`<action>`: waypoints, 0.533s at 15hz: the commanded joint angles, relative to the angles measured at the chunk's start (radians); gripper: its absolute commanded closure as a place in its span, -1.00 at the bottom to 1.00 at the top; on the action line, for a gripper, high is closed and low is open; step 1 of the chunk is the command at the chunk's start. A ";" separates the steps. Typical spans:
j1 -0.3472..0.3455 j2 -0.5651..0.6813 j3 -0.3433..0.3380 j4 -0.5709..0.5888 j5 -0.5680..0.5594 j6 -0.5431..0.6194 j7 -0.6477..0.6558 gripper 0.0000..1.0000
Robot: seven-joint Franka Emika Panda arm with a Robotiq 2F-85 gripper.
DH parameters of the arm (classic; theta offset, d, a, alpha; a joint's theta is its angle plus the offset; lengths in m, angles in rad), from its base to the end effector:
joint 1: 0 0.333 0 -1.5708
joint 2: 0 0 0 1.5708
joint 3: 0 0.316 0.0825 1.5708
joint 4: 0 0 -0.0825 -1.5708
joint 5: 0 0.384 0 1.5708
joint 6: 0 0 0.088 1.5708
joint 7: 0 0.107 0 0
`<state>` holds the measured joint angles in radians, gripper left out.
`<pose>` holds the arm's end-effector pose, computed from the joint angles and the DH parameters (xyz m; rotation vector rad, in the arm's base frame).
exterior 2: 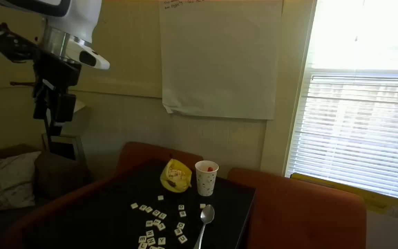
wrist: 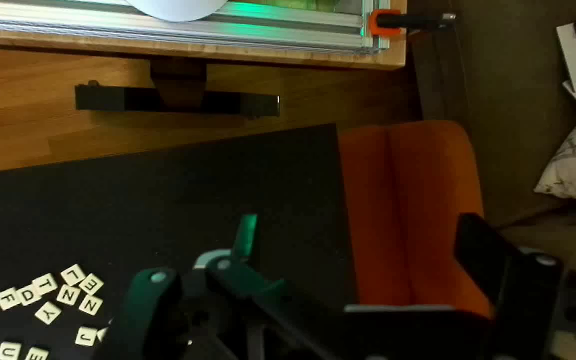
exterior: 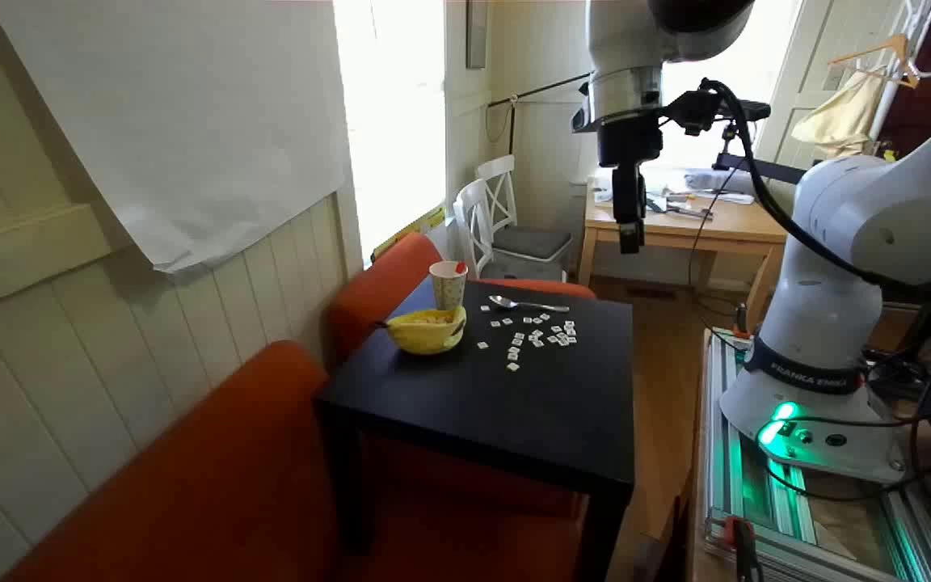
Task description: Move the letter E and T forward to spell the word VIOLET
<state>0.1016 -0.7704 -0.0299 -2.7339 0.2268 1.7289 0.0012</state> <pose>0.2847 0.0417 0.4245 -2.8905 -0.0274 0.3561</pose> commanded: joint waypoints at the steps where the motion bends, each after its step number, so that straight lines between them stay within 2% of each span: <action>1: -0.020 0.001 0.017 0.003 0.010 -0.006 -0.011 -1.00; 6: -0.020 0.001 0.017 0.003 0.010 -0.006 -0.011 -1.00; 8: -0.037 0.040 0.031 -0.013 0.002 0.066 0.004 -1.00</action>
<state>0.0949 -0.7687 -0.0233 -2.7340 0.2268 1.7323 0.0012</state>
